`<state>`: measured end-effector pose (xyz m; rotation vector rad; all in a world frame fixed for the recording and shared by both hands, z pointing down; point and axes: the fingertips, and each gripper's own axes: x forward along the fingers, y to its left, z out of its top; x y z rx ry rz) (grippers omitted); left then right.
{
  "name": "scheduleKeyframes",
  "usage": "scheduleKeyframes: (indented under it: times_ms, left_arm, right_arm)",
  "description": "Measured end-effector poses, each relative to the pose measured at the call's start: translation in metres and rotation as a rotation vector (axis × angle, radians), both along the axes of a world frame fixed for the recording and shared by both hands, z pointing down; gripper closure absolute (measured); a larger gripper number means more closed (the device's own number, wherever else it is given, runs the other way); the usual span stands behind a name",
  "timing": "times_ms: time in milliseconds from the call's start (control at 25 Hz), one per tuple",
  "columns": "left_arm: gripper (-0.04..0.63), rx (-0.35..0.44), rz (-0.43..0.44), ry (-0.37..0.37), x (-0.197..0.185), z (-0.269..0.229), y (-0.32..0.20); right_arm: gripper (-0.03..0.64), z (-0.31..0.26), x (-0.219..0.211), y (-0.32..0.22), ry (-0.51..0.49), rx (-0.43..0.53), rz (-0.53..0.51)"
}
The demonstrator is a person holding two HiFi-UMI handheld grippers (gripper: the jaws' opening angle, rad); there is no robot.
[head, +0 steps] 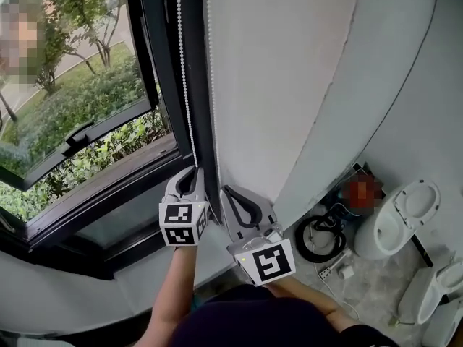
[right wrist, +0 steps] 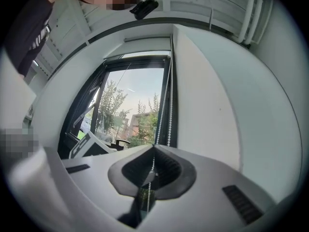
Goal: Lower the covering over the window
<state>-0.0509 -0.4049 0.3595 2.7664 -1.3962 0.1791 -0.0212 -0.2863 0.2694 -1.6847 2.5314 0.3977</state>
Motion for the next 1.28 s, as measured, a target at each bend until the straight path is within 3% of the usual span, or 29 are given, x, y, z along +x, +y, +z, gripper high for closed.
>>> scheduleKeyframes:
  times_ms: [240, 440, 640, 800, 960, 1080, 1280]
  left_arm:
    - [0.580, -0.009, 0.043, 0.019, -0.011, -0.003, 0.046]
    - [0.580, -0.009, 0.048, 0.050, -0.016, -0.005, 0.081]
    - [0.580, 0.010, 0.050, 0.051, -0.010, -0.002, 0.109]
    - [0.581, 0.010, 0.051, 0.097, -0.001, 0.001, 0.128]
    - [0.581, -0.079, 0.047, 0.098, 0.007, 0.038, 0.140]
    - [0.581, -0.162, 0.050, 0.154, 0.011, 0.063, 0.152]
    - [0.581, -0.166, 0.060, 0.145, 0.018, 0.071, 0.154]
  right_arm:
    - [0.604, 0.002, 0.000, 0.003, -0.042, -0.021, -0.069]
    - [0.604, 0.003, -0.009, 0.009, -0.077, -0.046, -0.214]
    - [0.603, 0.007, -0.012, 0.020, -0.100, -0.067, -0.306]
    - [0.603, 0.015, -0.009, 0.033, -0.099, -0.072, -0.359]
    - [0.603, 0.030, -0.010, 0.041, -0.085, -0.095, -0.403]
    - [0.603, 0.043, -0.014, 0.049, -0.040, -0.132, -0.440]
    - [0.603, 0.052, -0.013, 0.052, -0.022, -0.156, -0.470]
